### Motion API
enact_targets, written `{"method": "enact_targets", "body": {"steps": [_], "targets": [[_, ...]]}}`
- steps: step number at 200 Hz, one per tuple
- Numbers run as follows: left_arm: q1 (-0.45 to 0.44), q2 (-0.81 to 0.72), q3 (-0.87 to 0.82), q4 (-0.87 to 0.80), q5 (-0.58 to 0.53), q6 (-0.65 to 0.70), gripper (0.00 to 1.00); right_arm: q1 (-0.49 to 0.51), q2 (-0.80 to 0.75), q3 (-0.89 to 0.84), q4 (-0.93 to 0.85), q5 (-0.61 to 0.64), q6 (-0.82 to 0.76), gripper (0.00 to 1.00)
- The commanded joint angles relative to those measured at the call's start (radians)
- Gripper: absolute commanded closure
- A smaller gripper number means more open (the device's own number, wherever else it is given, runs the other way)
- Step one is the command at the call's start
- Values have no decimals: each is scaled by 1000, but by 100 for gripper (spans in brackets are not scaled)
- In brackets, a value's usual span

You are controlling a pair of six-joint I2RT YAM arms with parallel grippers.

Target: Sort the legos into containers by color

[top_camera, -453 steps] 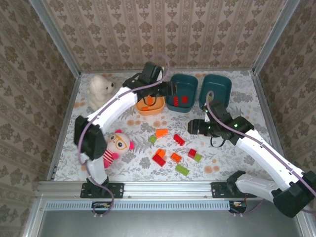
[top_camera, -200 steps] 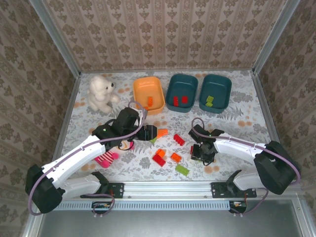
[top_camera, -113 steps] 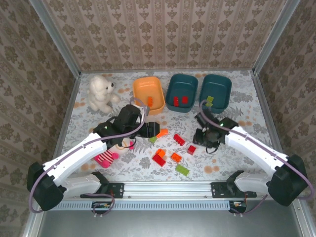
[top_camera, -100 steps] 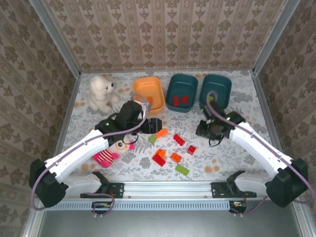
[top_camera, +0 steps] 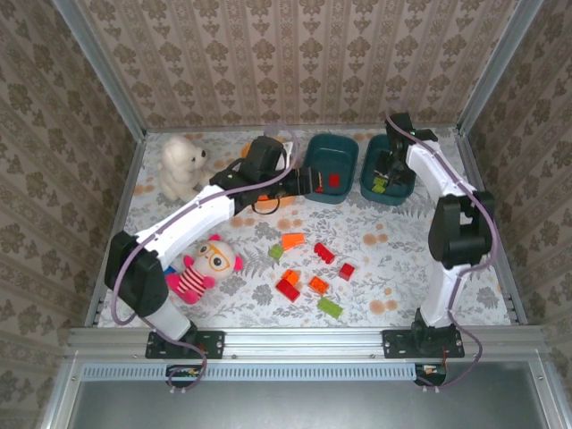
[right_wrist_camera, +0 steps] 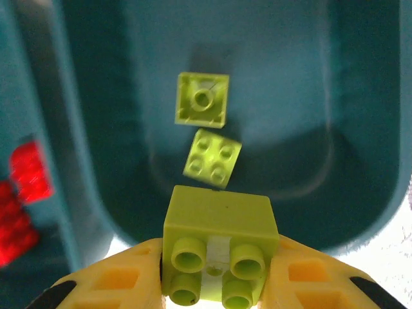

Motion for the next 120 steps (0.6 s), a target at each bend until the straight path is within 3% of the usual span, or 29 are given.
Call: {"method": "enact_targets", "body": {"steps": [1,29,98,120], "targets": [[8,28,63,7,30,16,33,-29,97,109,-83,35,-8,79],[14,50,76,8,29,15,33,-45,203,163,-121,28,12,79],[22,58,71,5,35,15,33,-74,280,188,-96,31,28,72],[24,56,70,0,38,18,33,-74,293,213,-105,29,25,64]]}}
